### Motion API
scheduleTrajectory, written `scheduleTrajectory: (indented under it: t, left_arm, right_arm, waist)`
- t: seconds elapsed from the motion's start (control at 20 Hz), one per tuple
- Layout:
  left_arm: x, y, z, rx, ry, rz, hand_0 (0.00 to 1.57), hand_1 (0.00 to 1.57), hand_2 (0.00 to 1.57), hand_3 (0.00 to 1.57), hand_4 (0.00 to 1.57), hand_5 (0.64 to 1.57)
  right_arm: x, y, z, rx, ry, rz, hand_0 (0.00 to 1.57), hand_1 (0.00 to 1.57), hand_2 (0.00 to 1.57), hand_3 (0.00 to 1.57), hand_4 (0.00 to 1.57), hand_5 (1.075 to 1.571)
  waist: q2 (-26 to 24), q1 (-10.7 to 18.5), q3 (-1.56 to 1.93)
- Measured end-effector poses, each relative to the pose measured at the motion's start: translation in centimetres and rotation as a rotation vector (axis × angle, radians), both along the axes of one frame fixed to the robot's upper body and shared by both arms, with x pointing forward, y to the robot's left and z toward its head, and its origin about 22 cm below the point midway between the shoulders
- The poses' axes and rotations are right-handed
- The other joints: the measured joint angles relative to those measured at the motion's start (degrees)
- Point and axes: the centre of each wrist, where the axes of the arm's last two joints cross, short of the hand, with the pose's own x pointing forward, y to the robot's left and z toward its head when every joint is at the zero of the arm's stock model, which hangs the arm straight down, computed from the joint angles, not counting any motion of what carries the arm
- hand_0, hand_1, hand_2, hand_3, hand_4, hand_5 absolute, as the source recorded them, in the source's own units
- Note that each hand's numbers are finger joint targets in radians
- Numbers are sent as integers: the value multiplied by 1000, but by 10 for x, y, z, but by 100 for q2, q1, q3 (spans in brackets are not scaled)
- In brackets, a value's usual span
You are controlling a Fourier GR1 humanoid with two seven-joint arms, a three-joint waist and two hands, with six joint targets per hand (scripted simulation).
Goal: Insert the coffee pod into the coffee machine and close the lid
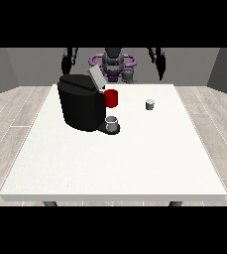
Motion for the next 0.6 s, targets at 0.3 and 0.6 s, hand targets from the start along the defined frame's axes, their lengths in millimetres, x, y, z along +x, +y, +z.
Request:
scheduleTrajectory:
  t: [0.3, 0.6]
  left_arm:
    - [-8, 15, 2, 159, -54, -127, 0, 0, 0, 0, 0, 1571]
    - [11, 42, 24, 395, -93, -204, 0, 0, 0, 0, 0, 1571]
  right_arm:
    - [-4, 0, -15, 45, 33, 3, 0, 0, 0, 0, 0, 1571]
    - [4, 11, -9, -44, -42, -71, 0, 0, 0, 0, 0, 1571]
  waist:
    - [-152, -9, -52]
    - [103, -330, -64]
